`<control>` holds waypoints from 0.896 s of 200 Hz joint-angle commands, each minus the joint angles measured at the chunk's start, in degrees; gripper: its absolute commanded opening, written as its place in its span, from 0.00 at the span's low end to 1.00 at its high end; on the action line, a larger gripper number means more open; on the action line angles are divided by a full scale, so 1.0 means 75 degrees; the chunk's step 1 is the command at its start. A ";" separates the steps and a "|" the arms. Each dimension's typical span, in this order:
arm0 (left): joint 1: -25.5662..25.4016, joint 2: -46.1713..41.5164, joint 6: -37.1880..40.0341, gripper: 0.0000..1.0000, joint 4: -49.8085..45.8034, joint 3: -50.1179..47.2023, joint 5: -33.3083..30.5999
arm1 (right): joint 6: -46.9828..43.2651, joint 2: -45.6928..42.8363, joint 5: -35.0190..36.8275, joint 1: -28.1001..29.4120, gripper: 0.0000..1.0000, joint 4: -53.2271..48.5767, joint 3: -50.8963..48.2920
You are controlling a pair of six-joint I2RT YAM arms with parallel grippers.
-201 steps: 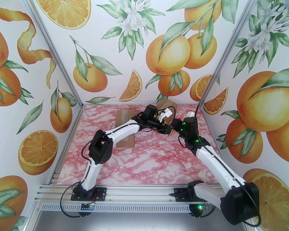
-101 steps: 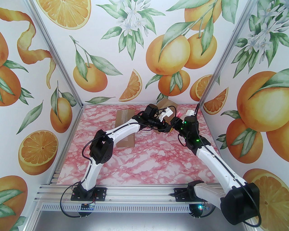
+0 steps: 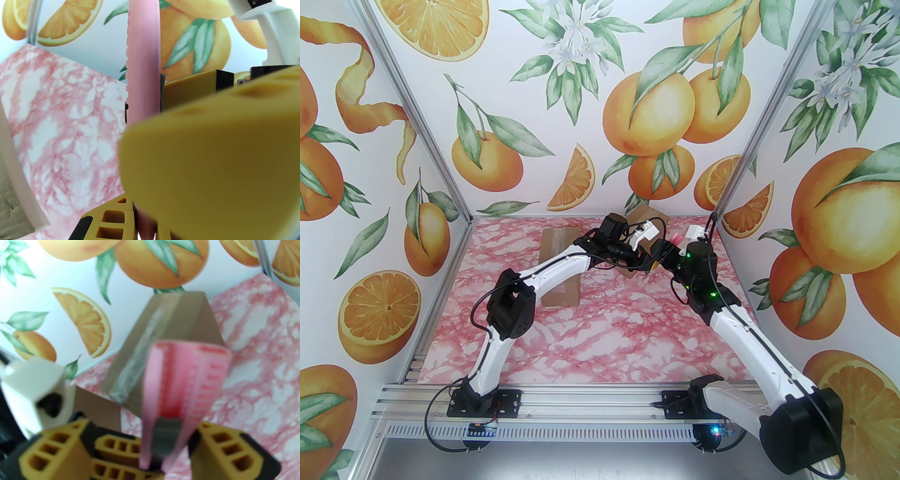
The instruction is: Unpack the express box
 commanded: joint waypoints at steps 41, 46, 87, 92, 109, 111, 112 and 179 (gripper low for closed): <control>0.0228 -0.0517 0.0389 0.04 0.0083 0.0406 0.1663 | -0.0782 -0.0566 -0.3506 -0.1580 0.82 0.2128 -0.0717; 0.0247 -0.0529 0.0413 0.04 0.0075 0.0442 0.1736 | -0.0923 -0.0592 -0.3856 -0.1612 0.81 0.2416 -0.0823; 0.0347 -0.0431 0.0906 0.04 -0.0667 0.1135 0.2273 | -0.1264 -0.0734 -0.5216 -0.1662 0.78 0.3742 -0.1342; 0.0351 -0.0417 0.0936 0.04 -0.0714 0.1207 0.2324 | -0.1282 -0.0725 -0.5331 -0.1668 0.77 0.3827 -0.1375; 0.0355 -0.0382 0.1320 0.04 -0.1017 0.1476 0.2484 | -0.1288 -0.0673 -0.5607 -0.1698 0.75 0.4139 -0.1428; 0.0356 -0.0376 0.1370 0.03 -0.1076 0.1512 0.2507 | -0.1287 -0.0662 -0.5638 -0.1701 0.74 0.4173 -0.1420; 0.0352 -0.0371 0.1382 0.03 -0.1111 0.1532 0.2513 | -0.1281 -0.0659 -0.5655 -0.1705 0.74 0.4192 -0.1419; 0.0377 -0.0364 0.1723 0.03 -0.1606 0.1745 0.3044 | -0.1122 -0.0255 -0.6272 -0.1712 0.56 0.5436 -0.1304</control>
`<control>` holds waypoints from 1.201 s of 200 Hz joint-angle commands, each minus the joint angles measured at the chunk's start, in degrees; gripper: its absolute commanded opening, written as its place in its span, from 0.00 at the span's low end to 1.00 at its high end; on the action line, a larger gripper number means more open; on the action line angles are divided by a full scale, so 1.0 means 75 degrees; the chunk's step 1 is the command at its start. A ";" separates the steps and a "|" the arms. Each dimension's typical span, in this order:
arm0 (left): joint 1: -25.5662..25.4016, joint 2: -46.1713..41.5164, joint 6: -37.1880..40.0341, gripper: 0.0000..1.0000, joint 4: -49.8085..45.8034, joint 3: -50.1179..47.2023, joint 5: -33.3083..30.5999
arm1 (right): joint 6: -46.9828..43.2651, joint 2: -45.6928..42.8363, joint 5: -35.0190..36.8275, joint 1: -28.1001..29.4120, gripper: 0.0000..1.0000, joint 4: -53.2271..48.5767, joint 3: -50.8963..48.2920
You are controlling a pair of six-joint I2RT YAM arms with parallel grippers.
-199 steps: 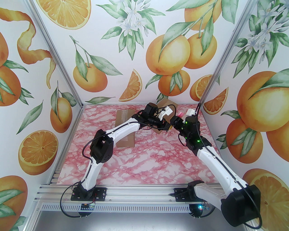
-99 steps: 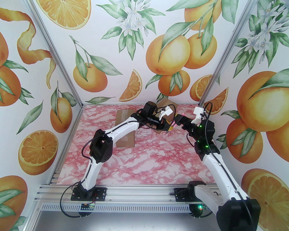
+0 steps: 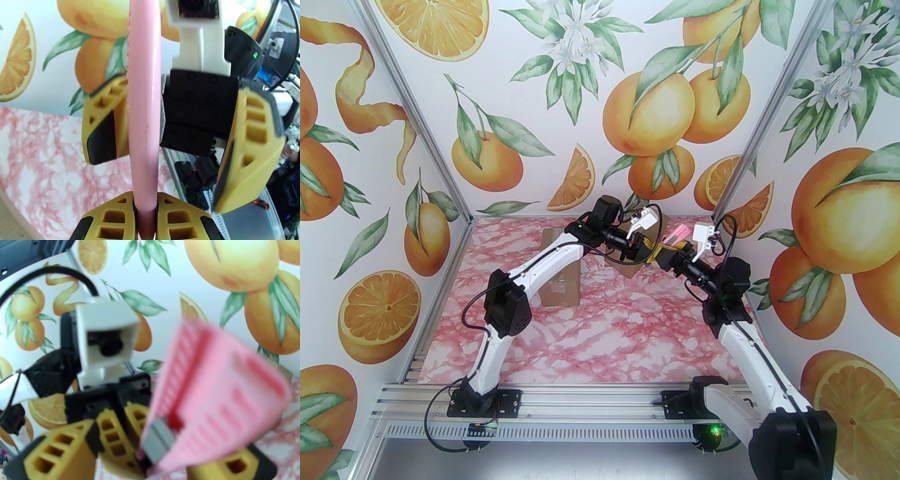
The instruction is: Unpack the express box
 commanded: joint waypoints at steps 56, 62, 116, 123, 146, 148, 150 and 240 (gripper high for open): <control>-0.0002 -0.0382 0.0284 0.02 -0.0550 0.0386 0.1065 | 0.0006 0.0421 -0.0738 -0.0044 0.46 0.1228 0.0192; -0.0005 -0.0353 0.0320 0.02 -0.0636 0.0432 0.1100 | 0.0059 0.0468 -0.0813 -0.0043 0.44 0.1289 0.0240; -0.0050 -0.0229 0.0506 0.01 -0.1071 0.0738 0.1234 | 0.0129 0.0781 -0.1068 -0.0034 0.39 0.1383 0.0412; -0.0053 -0.0217 0.0509 0.01 -0.1099 0.0767 0.1270 | 0.0134 0.0797 -0.1091 -0.0035 0.37 0.1414 0.0412; -0.0075 -0.0099 0.0636 0.00 -0.1458 0.0976 0.1308 | 0.0058 0.0772 -0.1070 -0.0049 0.34 0.1418 0.0456; -0.0078 -0.0085 0.0653 0.00 -0.1495 0.0994 0.1308 | 0.0054 0.0774 -0.1073 -0.0046 0.34 0.1415 0.0458; -0.0075 -0.0076 0.0677 0.00 -0.1530 0.1004 0.1308 | 0.0047 0.0771 -0.1067 -0.0043 0.34 0.1406 0.0468; -0.0068 0.0222 0.1227 0.03 -0.2486 0.1579 0.0909 | -0.0169 0.0929 -0.1285 -0.0048 0.16 0.1079 0.0636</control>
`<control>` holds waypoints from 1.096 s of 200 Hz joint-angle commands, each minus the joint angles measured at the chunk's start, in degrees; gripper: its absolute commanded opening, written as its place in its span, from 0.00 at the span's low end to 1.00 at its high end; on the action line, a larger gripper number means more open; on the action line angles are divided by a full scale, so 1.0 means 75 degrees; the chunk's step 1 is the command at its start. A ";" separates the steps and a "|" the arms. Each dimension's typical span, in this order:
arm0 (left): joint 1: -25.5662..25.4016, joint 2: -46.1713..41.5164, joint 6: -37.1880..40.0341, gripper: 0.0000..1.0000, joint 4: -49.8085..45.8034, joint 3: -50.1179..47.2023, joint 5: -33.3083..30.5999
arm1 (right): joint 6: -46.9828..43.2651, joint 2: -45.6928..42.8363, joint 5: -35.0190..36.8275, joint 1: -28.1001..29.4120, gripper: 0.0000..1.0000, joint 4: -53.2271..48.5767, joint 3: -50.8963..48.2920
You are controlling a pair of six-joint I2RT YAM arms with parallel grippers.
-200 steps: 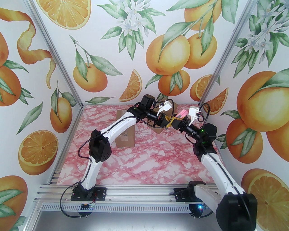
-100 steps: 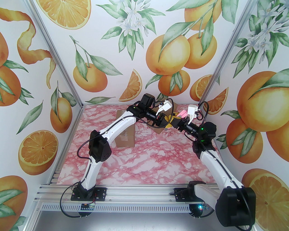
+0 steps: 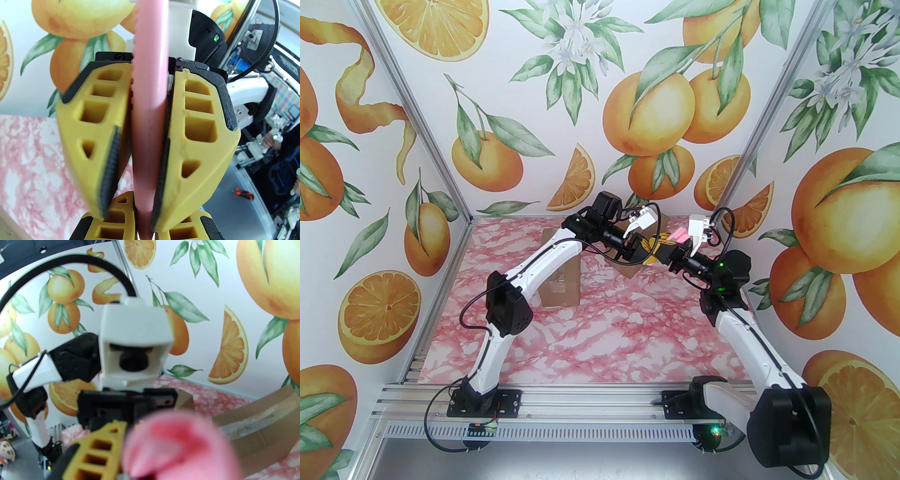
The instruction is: Unpack the express box
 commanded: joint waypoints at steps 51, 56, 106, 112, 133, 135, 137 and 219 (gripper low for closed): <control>0.0266 -0.0436 0.0521 0.60 -0.0701 0.0380 -0.0817 | -0.0903 -0.0076 0.0963 -0.0072 0.02 -0.0050 -0.0144; 0.0285 -0.0539 0.0584 0.63 -0.0709 0.0326 -0.1018 | -0.0938 -0.0067 0.1113 -0.0067 0.00 -0.0047 -0.0153; 0.1177 -0.2542 -0.0080 0.75 0.1179 -0.2213 -0.3516 | -0.1272 0.0518 0.2829 0.0460 0.00 -0.0063 -0.0006; 0.1335 -0.2853 -0.0268 0.75 0.1540 -0.2702 -0.3733 | -0.1417 0.0599 0.3251 0.0659 0.00 -0.0187 0.0058; 0.1954 -0.3699 -0.0858 0.77 0.2092 -0.3886 -0.5078 | -0.1872 0.1038 0.4634 0.1556 0.00 -0.0443 0.0449; 0.2010 -0.3759 -0.0913 0.77 0.2096 -0.3968 -0.5176 | -0.1874 0.1108 0.4781 0.1640 0.00 -0.0439 0.0494; 0.2094 -0.3809 -0.0971 0.77 0.2097 -0.4050 -0.5268 | -0.1874 0.1163 0.4918 0.1729 0.00 -0.0421 0.0534; 0.4264 -0.5451 -0.3020 0.78 0.2517 -0.7967 -0.5204 | -0.2428 0.3615 0.9487 0.4050 0.00 -0.1533 0.3344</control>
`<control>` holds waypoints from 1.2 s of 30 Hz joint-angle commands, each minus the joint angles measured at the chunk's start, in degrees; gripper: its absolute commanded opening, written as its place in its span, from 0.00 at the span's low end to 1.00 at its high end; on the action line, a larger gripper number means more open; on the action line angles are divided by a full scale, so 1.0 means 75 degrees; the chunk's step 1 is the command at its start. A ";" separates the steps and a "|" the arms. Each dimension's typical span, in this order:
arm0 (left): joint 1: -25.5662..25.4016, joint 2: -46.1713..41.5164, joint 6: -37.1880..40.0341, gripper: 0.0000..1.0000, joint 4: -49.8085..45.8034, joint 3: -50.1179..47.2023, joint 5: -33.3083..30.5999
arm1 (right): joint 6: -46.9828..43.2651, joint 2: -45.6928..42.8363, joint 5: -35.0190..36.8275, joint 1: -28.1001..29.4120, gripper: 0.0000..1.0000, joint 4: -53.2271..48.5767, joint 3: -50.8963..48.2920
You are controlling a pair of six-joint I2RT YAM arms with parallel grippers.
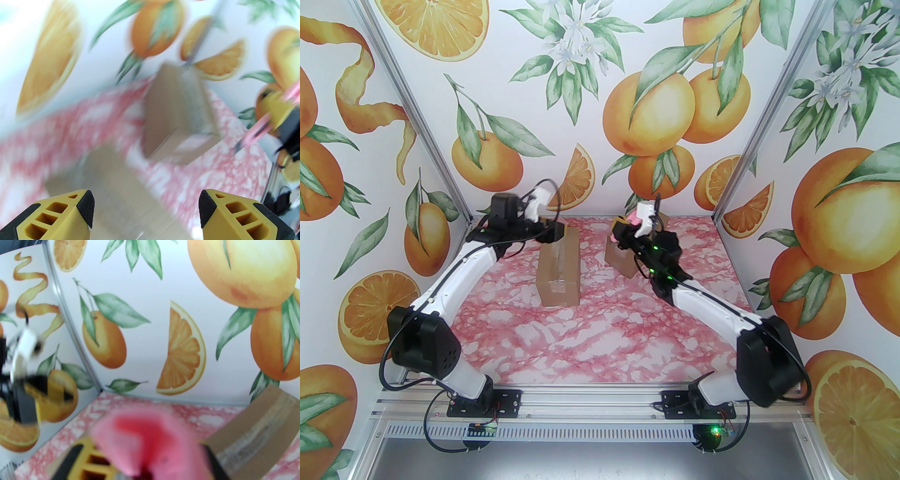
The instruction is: Unpack the express box
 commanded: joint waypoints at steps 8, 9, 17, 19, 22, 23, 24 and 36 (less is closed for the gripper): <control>0.0083 -0.0842 -0.1067 0.77 0.0539 -0.1843 0.0366 | -0.1172 0.1245 0.3054 0.0835 0.00 -0.1473 0.1636; 0.0079 -0.0868 -0.1132 0.77 0.0517 -0.1938 0.0473 | -0.1231 0.1300 0.3113 0.0896 0.00 -0.1523 0.1698; 0.0008 -0.1653 -0.1314 0.77 0.0031 -0.2802 0.0563 | -0.1437 0.1391 0.3296 0.1062 0.00 -0.1569 0.1804; -0.0071 -0.1815 -0.1388 0.77 -0.0019 -0.2945 0.0550 | -0.1411 0.1402 0.3243 0.1064 0.00 -0.1539 0.1824; -0.0293 -0.2111 -0.1550 0.76 -0.0020 -0.3127 0.0470 | -0.1332 0.1437 0.3081 0.1080 0.00 -0.1498 0.1878; -0.0379 -0.2197 -0.1636 0.76 -0.0040 -0.3162 0.0442 | -0.1317 0.1449 0.3023 0.1077 0.00 -0.1498 0.1900; -0.0511 -0.2297 -0.1714 0.76 -0.0060 -0.3203 0.0404 | -0.1304 0.1457 0.2951 0.1075 0.00 -0.1469 0.1915; -0.0070 -0.2578 -0.1020 0.78 -0.1041 -0.1649 -0.0758 | -0.0916 0.1955 0.1326 0.1073 0.00 -0.0511 0.2388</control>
